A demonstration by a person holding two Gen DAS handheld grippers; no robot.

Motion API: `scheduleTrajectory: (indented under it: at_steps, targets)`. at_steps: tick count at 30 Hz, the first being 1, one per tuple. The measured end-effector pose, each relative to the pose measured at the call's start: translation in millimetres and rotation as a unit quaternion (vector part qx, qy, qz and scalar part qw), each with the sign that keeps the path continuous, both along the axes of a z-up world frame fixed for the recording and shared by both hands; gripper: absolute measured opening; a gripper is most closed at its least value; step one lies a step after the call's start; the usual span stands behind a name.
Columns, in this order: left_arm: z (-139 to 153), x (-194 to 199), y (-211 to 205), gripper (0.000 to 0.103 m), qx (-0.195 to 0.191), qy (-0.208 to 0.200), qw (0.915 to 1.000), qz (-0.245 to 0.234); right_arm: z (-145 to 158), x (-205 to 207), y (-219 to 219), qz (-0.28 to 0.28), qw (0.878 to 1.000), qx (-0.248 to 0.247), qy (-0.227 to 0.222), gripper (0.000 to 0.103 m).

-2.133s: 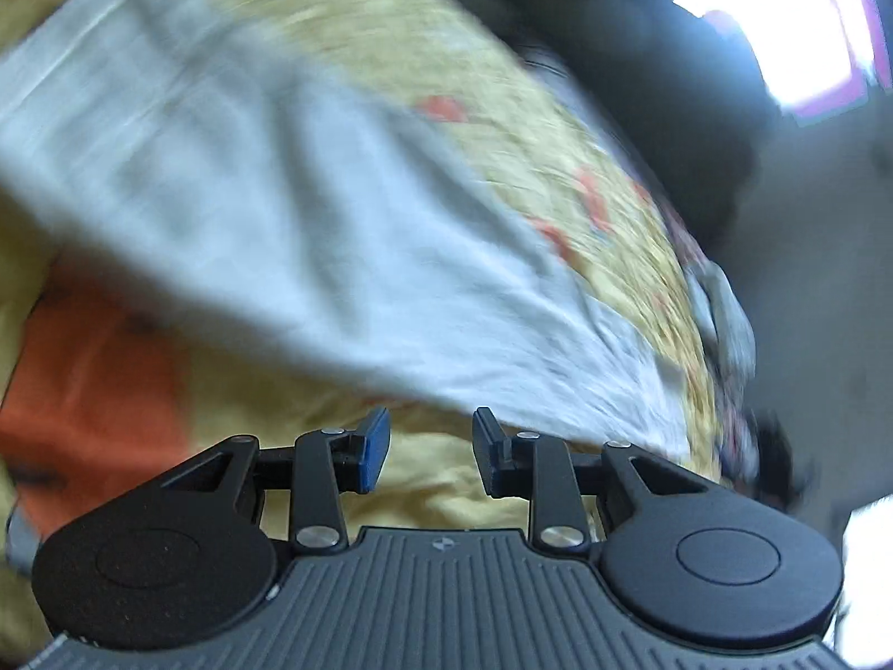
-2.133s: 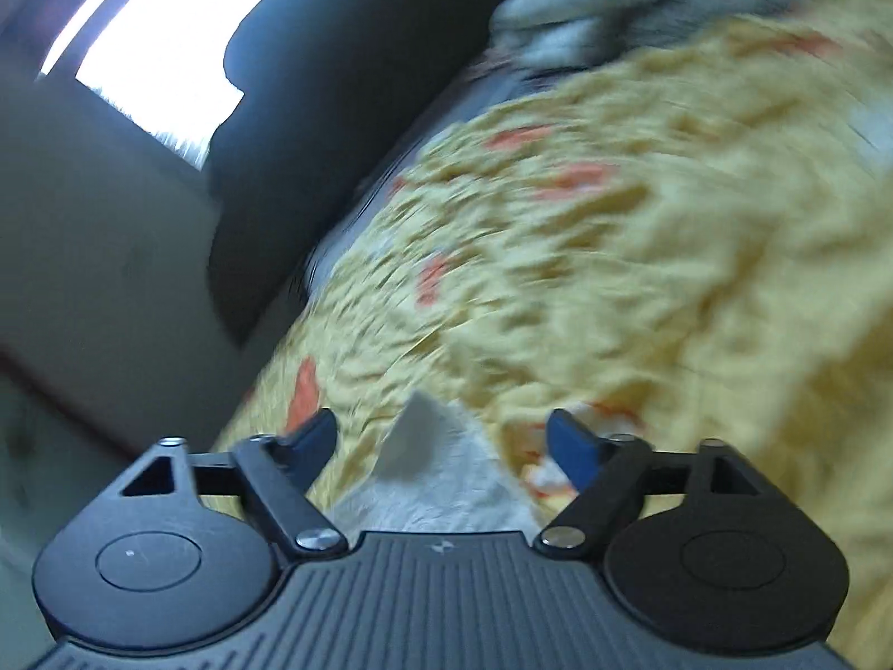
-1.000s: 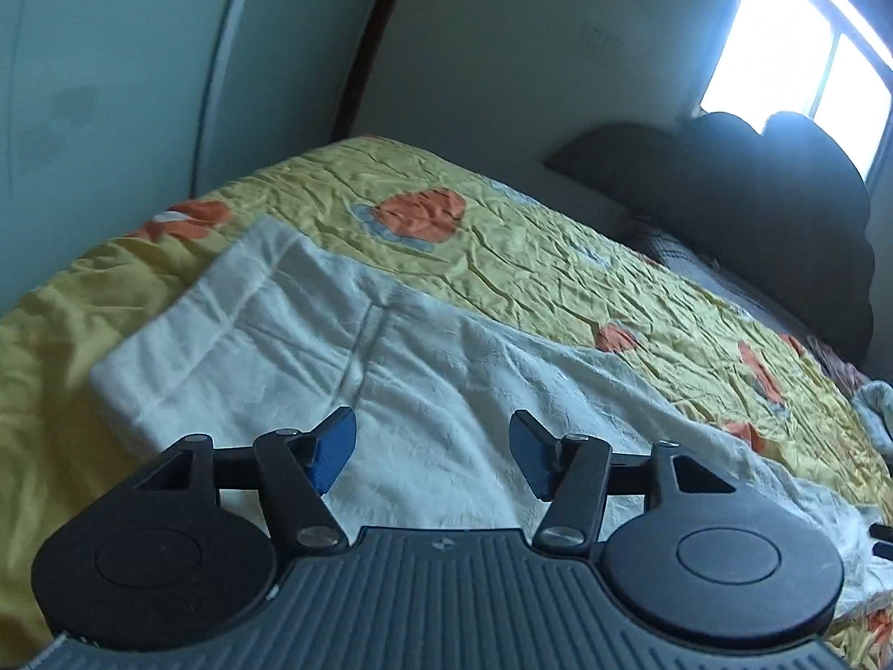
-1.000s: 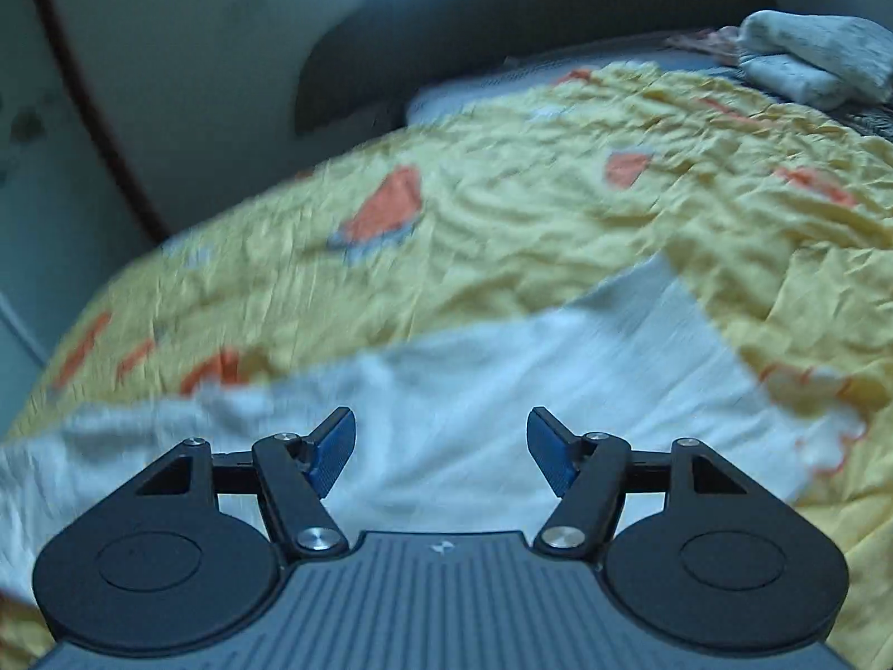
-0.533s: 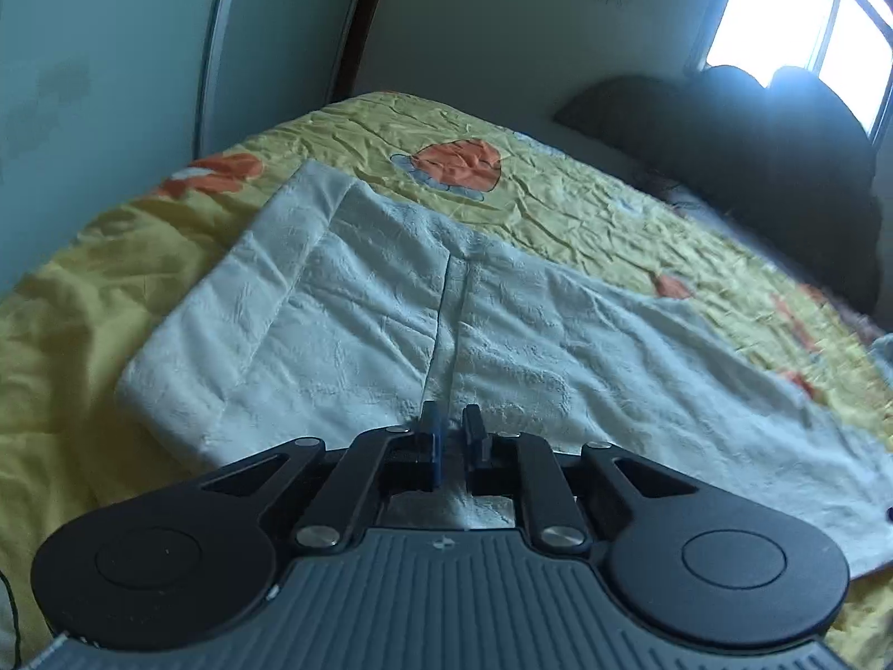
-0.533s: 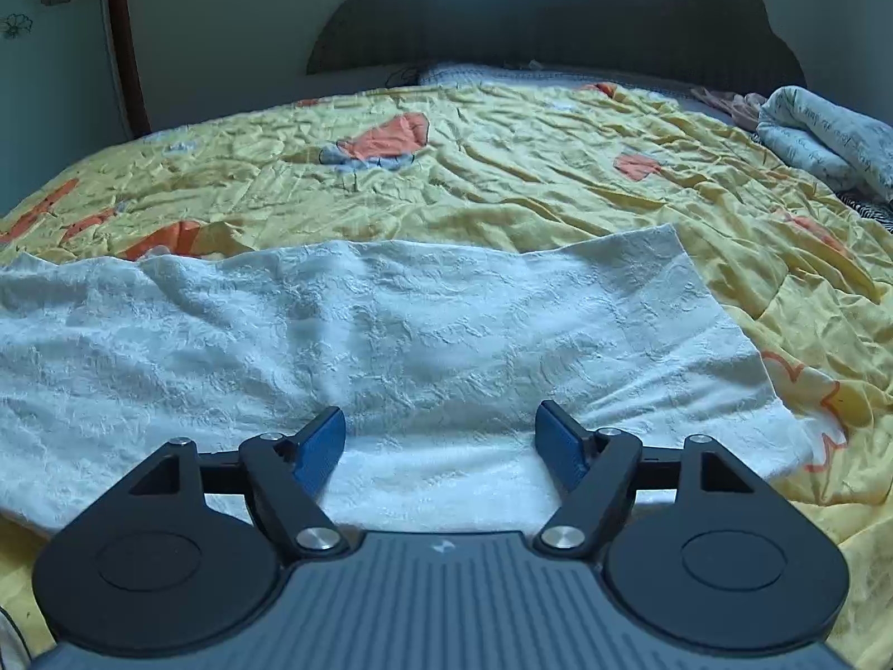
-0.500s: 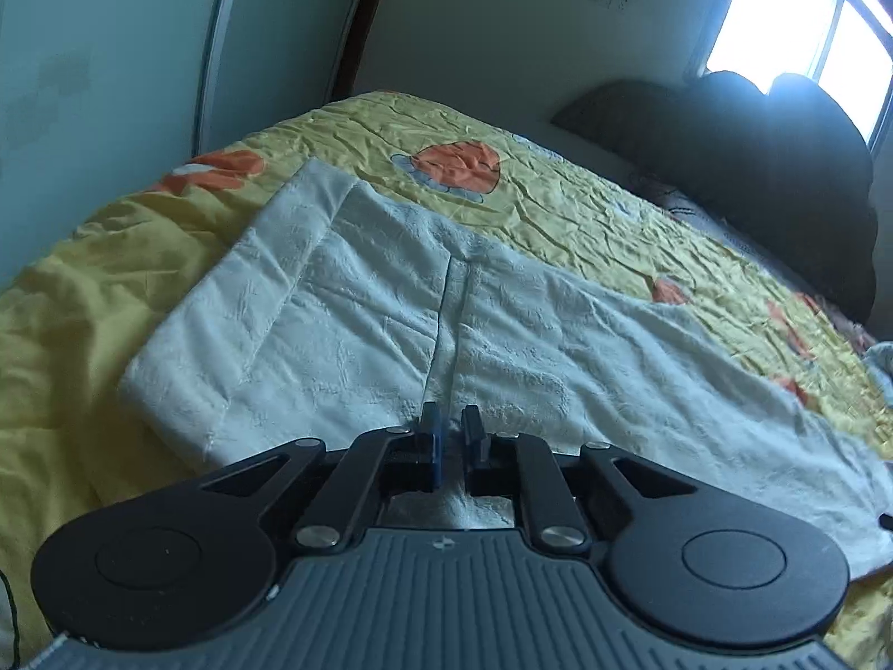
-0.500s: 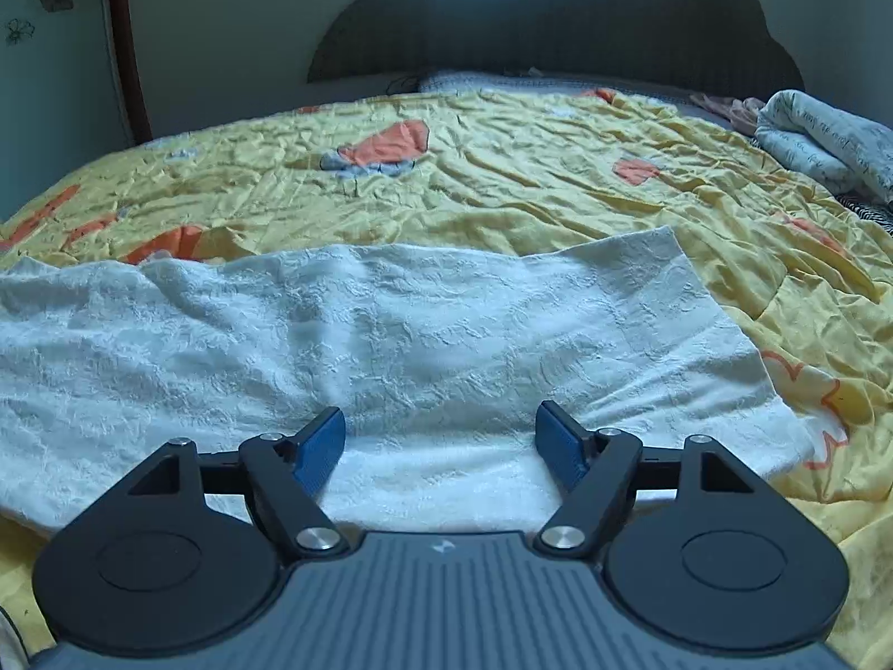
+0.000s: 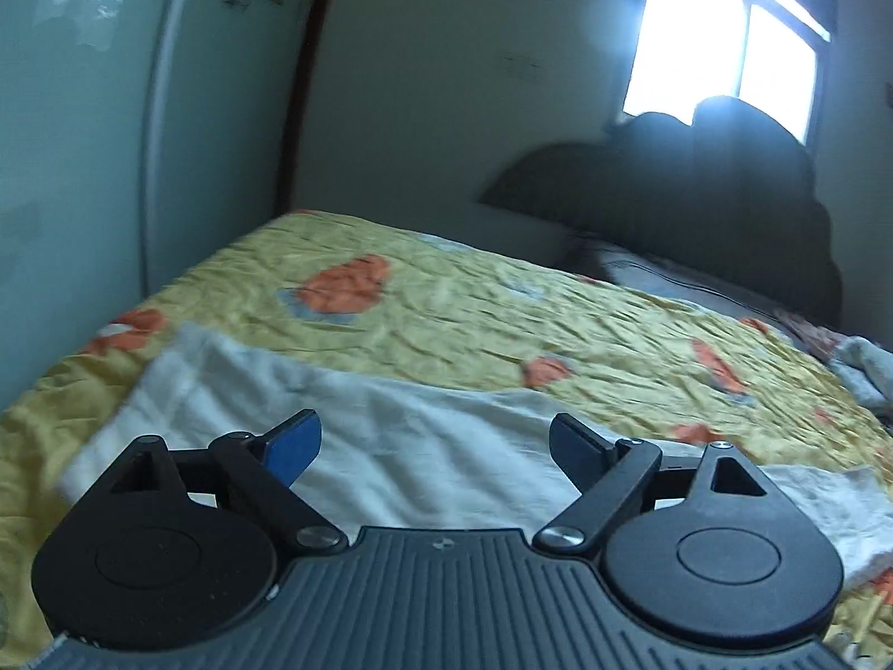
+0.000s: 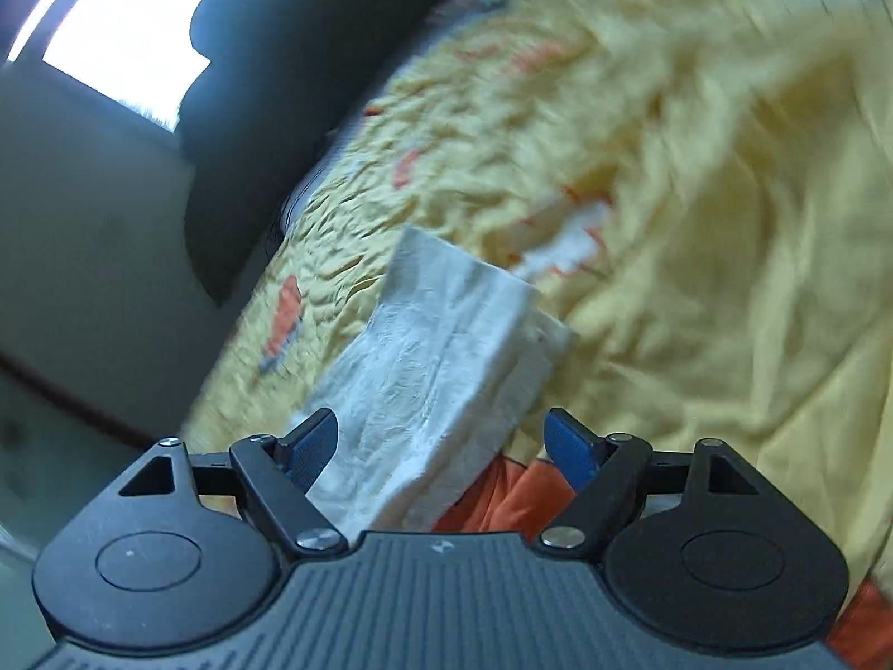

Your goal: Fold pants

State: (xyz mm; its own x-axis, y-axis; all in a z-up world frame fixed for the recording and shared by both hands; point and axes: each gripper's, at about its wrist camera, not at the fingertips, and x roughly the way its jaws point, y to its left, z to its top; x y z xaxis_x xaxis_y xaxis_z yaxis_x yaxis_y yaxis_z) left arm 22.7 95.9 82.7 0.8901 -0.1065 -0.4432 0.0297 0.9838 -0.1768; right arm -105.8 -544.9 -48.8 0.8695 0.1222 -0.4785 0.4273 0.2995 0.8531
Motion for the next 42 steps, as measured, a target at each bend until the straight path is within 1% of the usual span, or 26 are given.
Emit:
scheduleTrajectory:
  at_steps: [2,4,9,13,16,17,18,19,20,21,23,24,26,28,29,30,32,34,35,36,37,38,39,40,41,42]
  targets:
    - [1.3,7.1,-20.6,0.091,0.007,0.005,0.9998,-0.02,-12.5,2.9,-11.6,-0.009,0.999,0.051,0.004,0.081]
    - [-0.6,11.3,-40.5,0.091,0.012,0.014,0.9991,-0.038,-14.0,7.4,-17.2,-0.014,0.998,0.061,0.003,0.081]
    - [-3.2,12.5,-74.3,0.092,0.019,0.022,0.9965,-0.079,-11.7,21.4,-21.0,-0.018,0.999,0.035,-0.001,0.082]
    - [-5.5,16.9,-91.5,0.092,0.025,0.036,0.9943,-0.097,-9.9,28.8,-13.9,-0.031,0.999,-0.006,-0.006,0.081]
    - [-1.2,19.4,-104.7,0.092,0.031,0.033,0.9925,-0.114,-9.9,29.0,-6.4,-0.034,0.999,-0.034,-0.014,0.081]
    - [0.1,21.3,-109.5,0.092,0.031,0.031,0.9917,-0.12,-10.5,28.1,-4.4,-0.039,0.998,-0.041,-0.014,0.077]
    - [1.7,23.9,-115.3,0.092,0.03,0.03,0.9909,-0.128,-12.4,29.5,-4.0,-0.043,0.998,-0.046,-0.012,0.06]
    - [3.4,26.5,-121.9,0.092,0.03,0.029,0.9898,-0.136,-16.4,29.6,-3.8,-0.043,0.998,-0.047,-0.007,0.049]
    - [4.6,29.8,-130.3,0.092,0.031,0.028,0.9884,-0.146,-21.7,29.4,-4.6,-0.042,0.998,-0.045,-0.005,0.027]
    - [5.7,32.8,-139.1,0.092,0.031,0.025,0.9868,-0.157,-28.4,28.1,-5.9,-0.041,0.999,-0.033,-0.008,0.016]
    - [6.9,39.6,-159.2,0.093,0.026,0.022,0.983,-0.18,-32.1,23.8,-7.6,-0.043,0.998,-0.029,-0.019,0.015]
    - [6.7,43.7,-169.6,0.093,0.019,0.027,0.9809,-0.192,-28.4,23.9,-5.7,-0.04,0.998,-0.044,-0.016,0.015]
    - [4.3,51.6,-192.1,0.093,0.001,0.039,0.975,-0.219,-14.5,26.2,2.8,-0.029,0.995,-0.1,-0.009,0.015]
    - [-0.3,59.9,-216.6,0.093,-0.021,0.053,0.9674,-0.247,9.5,30.4,19.3,-0.006,0.981,-0.193,-0.004,0.015]
    - [-2.1,64.2,-229.4,0.093,-0.029,0.061,0.9639,-0.257,22.9,33.5,31.5,0.012,0.967,-0.253,0.001,0.015]
    - [-4.8,68.9,-244.5,0.093,-0.039,0.071,0.9588,-0.272,37.2,37.1,49.4,0.036,0.944,-0.329,0.009,0.015]
    - [-10.1,81.1,-275.2,0.093,-0.07,0.099,0.9425,-0.311,54.0,44.1,85.4,0.084,0.894,-0.44,0.014,0.015]
    - [-16.1,94.8,-308.2,0.093,-0.113,0.139,0.92,-0.348,58.7,48.6,116.7,0.129,0.849,-0.513,0.015,0.015]
    - [-18.8,101.4,-323.9,0.093,-0.136,0.158,0.9067,-0.367,57.4,51.2,130.5,0.152,0.828,-0.539,0.013,0.015]
    - [-23.0,109.0,-341.7,0.093,-0.159,0.177,0.8896,-0.39,55.0,53.8,143.7,0.171,0.81,-0.56,0.011,0.015]
    - [-27.8,117.7,-357.7,0.094,-0.177,0.195,0.8733,-0.41,51.2,55.7,152.5,0.185,0.8,-0.57,0.012,0.015]
    - [-34.6,127.4,-374.2,0.095,-0.188,0.216,0.8595,-0.423,46.0,59.2,159.1,0.198,0.796,-0.572,0.018,0.015]
    - [-41.8,135.6,-388.9,0.093,-0.187,0.236,0.8579,-0.417,41.0,63.1,163.0,0.204,0.794,-0.572,0.026,0.015]
    - [-47.2,140.7,-399.9,0.093,-0.175,0.25,0.865,-0.398,38.6,63.5,163.4,0.197,0.797,-0.569,0.037,0.015]
    - [-51.7,144.2,-407.9,0.093,-0.162,0.257,0.8723,-0.383,37.5,64.0,158.9,0.18,0.806,-0.562,0.047,0.015]
    - [-54.8,145.6,-412.2,0.093,-0.157,0.257,0.8749,-0.38,39.1,60.0,150.7,0.163,0.822,-0.544,0.05,0.015]
